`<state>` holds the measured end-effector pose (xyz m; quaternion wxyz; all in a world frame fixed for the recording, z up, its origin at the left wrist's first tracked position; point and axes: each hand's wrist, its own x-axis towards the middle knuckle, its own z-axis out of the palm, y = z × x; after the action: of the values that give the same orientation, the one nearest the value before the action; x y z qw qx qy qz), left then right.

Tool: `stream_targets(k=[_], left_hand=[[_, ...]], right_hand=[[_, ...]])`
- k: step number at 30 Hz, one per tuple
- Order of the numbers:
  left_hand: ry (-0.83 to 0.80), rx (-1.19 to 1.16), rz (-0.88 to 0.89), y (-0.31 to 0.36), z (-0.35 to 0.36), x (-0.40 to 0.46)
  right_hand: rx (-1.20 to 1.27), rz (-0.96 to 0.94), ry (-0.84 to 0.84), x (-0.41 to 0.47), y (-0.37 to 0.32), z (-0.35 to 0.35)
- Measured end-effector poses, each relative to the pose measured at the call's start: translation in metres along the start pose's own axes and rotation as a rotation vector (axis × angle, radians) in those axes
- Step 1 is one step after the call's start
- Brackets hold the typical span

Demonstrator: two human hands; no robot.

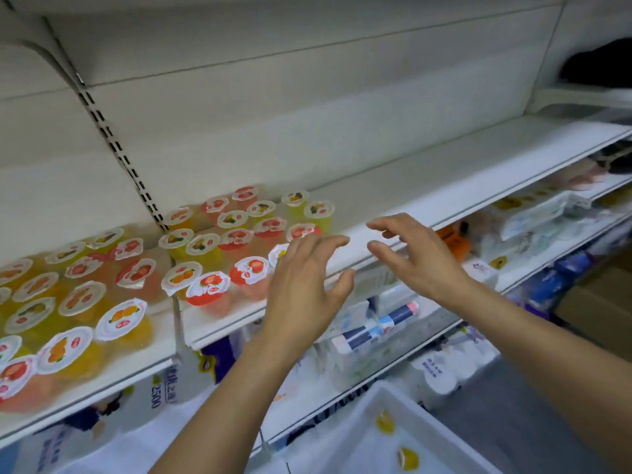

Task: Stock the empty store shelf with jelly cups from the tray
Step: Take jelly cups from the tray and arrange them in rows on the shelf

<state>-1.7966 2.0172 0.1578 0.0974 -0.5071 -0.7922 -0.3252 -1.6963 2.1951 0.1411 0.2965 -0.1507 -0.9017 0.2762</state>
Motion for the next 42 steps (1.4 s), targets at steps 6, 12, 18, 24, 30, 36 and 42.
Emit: stream_targets(k=[6, 12, 18, 24, 30, 36, 42], left_hand=[[-0.219, -0.099, 0.067, 0.015, 0.073, -0.057], [-0.588, -0.222, -0.233, -0.021, 0.185, -0.136], [-0.935, -0.251, -0.484, -0.074, 0.304, -0.194], [-1.023, 0.087, -0.213, -0.125, 0.412, -0.204], [-1.042, 0.630, 0.205, -0.134, 0.471, -0.218], [-1.062, 0.766, 0.256, -0.129, 0.469, -0.217], [-1.003, 0.319, -0.385, -0.118, 0.424, -0.211]], right_hand=[[-0.025, 0.142, -0.026, -0.101, 0.053, 0.017], [0.026, 0.454, -0.309, -0.222, 0.128, 0.082], [-0.155, 0.596, -0.713, -0.314, 0.196, 0.161], [-0.310, 0.515, -0.920, -0.330, 0.248, 0.245], [-0.516, 0.354, -0.949, -0.347, 0.278, 0.297], [-0.422, 0.429, -0.837, -0.372, 0.271, 0.283], [-0.196, 0.625, -0.677, -0.356, 0.249, 0.230]])
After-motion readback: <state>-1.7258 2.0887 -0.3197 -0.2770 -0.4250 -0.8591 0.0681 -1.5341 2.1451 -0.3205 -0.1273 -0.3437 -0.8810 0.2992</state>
